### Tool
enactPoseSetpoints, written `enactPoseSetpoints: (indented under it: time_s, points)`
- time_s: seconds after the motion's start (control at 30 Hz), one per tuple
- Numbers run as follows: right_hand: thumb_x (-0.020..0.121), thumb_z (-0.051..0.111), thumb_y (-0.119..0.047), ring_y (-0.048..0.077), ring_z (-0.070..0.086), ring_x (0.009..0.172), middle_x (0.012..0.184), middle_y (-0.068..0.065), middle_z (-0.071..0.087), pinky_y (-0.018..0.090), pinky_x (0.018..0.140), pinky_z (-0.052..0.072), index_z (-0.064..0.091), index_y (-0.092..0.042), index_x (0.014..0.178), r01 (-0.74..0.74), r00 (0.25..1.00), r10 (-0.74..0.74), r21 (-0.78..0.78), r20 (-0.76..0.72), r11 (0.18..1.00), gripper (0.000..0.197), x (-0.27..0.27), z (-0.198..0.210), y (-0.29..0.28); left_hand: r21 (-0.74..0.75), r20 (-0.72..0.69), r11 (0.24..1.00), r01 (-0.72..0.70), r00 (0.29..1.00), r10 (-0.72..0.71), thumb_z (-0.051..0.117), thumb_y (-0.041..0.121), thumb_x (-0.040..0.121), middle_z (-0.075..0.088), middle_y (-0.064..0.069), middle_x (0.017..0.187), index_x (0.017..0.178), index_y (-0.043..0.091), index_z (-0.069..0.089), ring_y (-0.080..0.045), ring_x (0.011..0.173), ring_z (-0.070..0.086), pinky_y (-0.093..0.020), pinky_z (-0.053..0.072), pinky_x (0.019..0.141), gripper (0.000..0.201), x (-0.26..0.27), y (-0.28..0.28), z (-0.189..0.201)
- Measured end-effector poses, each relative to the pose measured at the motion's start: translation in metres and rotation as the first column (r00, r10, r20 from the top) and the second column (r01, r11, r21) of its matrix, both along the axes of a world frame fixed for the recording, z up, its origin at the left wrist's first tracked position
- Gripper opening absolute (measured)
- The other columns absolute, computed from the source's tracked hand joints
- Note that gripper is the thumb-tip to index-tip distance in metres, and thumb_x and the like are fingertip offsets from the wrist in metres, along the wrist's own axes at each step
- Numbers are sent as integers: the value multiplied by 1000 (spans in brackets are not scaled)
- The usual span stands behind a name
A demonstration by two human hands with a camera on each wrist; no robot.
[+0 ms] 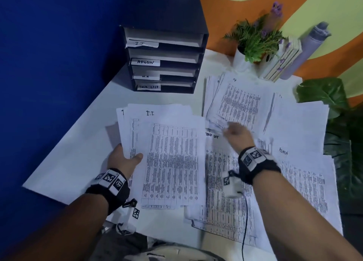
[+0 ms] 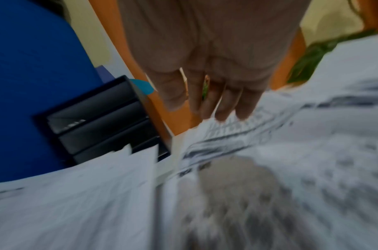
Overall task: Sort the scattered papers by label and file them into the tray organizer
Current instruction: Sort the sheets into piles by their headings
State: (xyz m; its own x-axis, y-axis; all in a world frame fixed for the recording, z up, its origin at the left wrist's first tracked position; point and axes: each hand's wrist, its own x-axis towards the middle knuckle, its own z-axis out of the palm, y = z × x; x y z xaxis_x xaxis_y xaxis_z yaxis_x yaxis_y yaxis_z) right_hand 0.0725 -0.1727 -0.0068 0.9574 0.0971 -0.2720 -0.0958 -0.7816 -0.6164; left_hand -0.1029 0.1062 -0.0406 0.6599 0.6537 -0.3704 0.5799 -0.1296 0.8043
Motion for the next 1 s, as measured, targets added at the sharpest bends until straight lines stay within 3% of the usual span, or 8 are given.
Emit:
enactPoseSetpoints:
  time_s: [0.13,0.3,0.4,0.47,0.5,0.53,0.67,1.0]
  points:
    - [83,68,-44,20,64,99,114,-1,63,43,94,51,45,-20,125,57,934,39,258,-354,964,54,-47,-25,20,-36,58,999,-6,998,8,73,17,84,64,0,97,114,12,61,-21,89,61,-28,45,78,32,5,-6,1]
    - [88,67,-17,22,65,83,91,5,68,39,77,57,60,-13,95,214,967,-167,257,-192,943,11,-62,-40,15,-8,49,999,51,998,-51,60,23,94,66,-1,103,115,15,62,-23,94,61,-31,47,85,23,10,-11,-4]
    - [87,66,-14,16,46,61,67,-3,46,27,61,42,42,-18,68,248,965,-222,215,-139,944,31,-57,-44,2,11,36,997,74,997,-75,62,19,92,66,0,107,118,14,61,-20,95,60,-31,46,88,26,9,-11,-6]
    - [88,64,-12,11,24,62,71,-8,23,24,60,33,38,-20,66,280,957,-255,209,-137,937,35,-56,-45,-7,10,19,996,92,996,-93,64,15,91,63,3,101,118,13,58,-19,93,59,-29,45,86,28,7,-11,-7]
    - [88,64,-9,11,43,58,63,1,42,25,61,37,45,-14,67,300,951,-274,218,-141,929,28,-56,-46,-11,9,13,995,100,995,-100,66,14,89,62,3,100,118,14,58,-19,92,58,-28,45,85,30,6,-10,-8]
    - [88,63,-7,18,29,98,106,6,29,28,60,38,48,-12,67,320,945,-292,236,-145,918,26,-58,-47,-14,12,8,995,104,995,-104,68,14,88,62,3,100,118,14,57,-19,92,58,-28,45,84,32,4,-10,-8]
    - [84,66,-3,14,26,52,56,-1,26,26,57,27,27,-20,59,392,915,-350,246,-198,886,50,-63,-57,-23,24,9,996,91,996,-91,74,16,82,63,0,98,112,14,58,-22,90,60,-30,47,80,35,0,-11,-12]
    - [76,74,-11,21,55,74,75,19,57,40,79,52,50,-12,72,445,885,-365,297,-290,845,24,-74,-63,-24,-49,56,996,68,996,-65,81,18,76,66,3,98,110,19,59,-19,90,62,-28,48,83,41,-3,-19,-10]
